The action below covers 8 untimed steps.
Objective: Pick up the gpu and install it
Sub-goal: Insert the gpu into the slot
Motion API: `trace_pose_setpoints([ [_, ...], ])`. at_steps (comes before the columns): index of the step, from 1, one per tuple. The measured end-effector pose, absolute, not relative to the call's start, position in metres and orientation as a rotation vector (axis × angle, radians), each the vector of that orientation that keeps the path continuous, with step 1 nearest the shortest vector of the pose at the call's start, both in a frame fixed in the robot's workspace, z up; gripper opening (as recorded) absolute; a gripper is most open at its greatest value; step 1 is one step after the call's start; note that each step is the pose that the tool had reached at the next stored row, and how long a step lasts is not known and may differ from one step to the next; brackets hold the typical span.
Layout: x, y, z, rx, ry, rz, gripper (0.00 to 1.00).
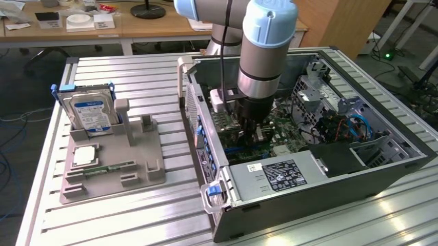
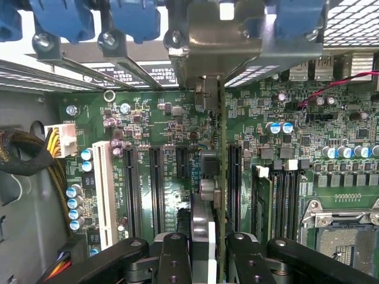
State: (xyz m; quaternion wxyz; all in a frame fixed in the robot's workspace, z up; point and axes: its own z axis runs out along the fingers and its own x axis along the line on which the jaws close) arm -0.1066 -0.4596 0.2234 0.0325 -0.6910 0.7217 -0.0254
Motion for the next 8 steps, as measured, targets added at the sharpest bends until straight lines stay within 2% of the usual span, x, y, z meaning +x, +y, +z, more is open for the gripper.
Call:
trace_pose_setpoints([
  [8,-0.1068,-0.458,0.2239,-2.13,2.218,-0.08,0.28],
])
